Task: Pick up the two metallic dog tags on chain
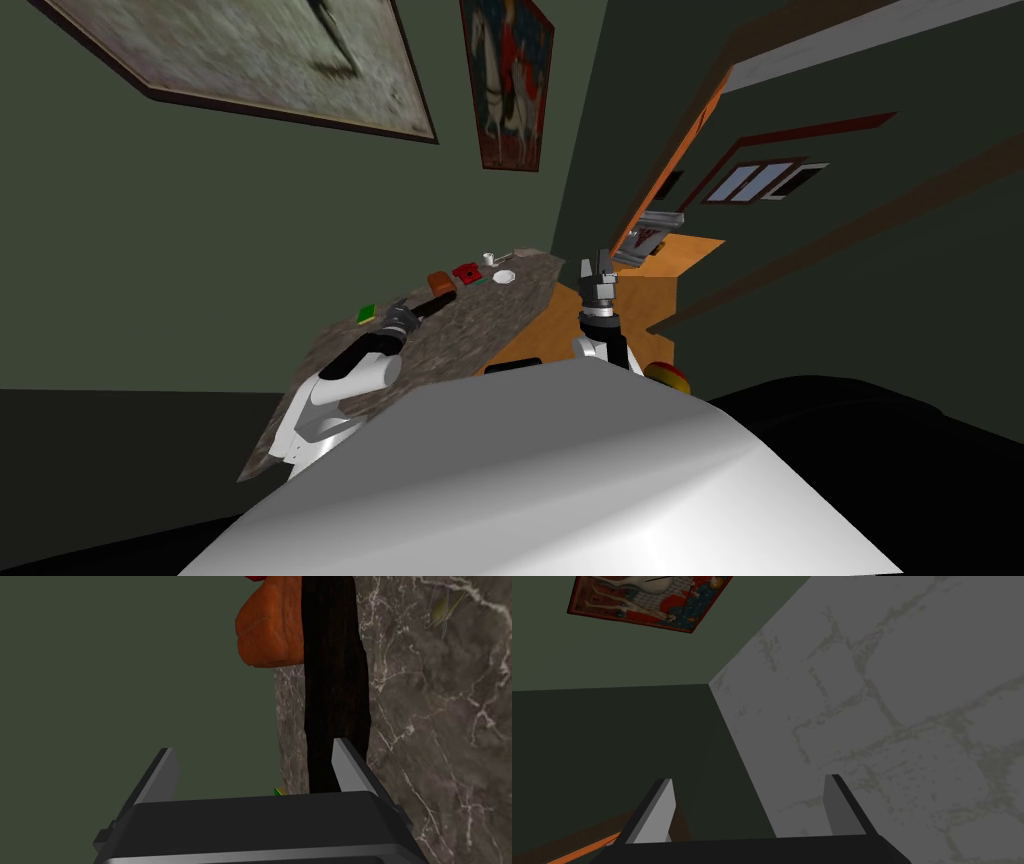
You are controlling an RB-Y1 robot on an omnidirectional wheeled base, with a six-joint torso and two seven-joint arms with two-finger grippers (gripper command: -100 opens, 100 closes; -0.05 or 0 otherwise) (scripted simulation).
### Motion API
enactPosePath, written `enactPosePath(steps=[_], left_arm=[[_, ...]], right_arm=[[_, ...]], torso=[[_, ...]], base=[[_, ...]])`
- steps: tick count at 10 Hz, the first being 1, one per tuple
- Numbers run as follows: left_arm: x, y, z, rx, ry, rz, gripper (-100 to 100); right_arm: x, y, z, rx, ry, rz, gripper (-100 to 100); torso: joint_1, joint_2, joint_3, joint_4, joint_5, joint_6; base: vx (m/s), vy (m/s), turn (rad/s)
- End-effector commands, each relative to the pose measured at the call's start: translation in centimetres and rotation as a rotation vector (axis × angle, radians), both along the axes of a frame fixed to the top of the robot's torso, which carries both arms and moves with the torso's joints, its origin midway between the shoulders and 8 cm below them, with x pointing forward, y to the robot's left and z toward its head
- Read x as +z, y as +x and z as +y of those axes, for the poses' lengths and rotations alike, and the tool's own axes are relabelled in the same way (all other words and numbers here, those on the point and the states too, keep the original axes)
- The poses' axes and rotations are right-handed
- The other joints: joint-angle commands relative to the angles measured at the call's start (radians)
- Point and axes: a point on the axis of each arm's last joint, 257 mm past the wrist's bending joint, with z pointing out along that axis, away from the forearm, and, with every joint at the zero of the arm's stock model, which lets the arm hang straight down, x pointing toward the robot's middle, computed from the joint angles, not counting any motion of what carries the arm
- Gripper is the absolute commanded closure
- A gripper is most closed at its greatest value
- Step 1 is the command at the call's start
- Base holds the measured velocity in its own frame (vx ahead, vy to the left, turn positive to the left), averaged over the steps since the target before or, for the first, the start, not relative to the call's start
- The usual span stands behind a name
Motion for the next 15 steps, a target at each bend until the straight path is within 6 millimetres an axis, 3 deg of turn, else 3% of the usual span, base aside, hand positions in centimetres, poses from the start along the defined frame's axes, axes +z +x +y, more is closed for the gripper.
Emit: enactPosePath(steps=[1, 11, 15], left_arm=[[-1.1, -0.3, 0.8, 0.023, -0.014, 0.045, -100], [-6.7, -3.1, 4.8, 0.144, -0.092, 0.279, -100], [-10.5, -5.7, 6.3, 0.207, -0.15, 0.419, -100]], right_arm=[[0.0, 0.0, 0.0, 0.0, 0.0, 0.0, 0], [0.0, 0.0, 0.0, 0.0, 0.0, 0.0, 0], [0.0, 0.0, 0.0, 0.0, 0.0, 0.0, 0]], torso=[[0.0, 0.0, 0.0, 0.0, 0.0, 0.0], [-0.003, -0.002, -0.001, 0.0, -0.001, 0.0], [-0.001, -0.003, -0.002, -0.001, 0.0, 0.0]], base=[[0.045, -0.068, -0.017], [0.071, -0.083, -0.012], [0.089, -0.057, -0.018]])
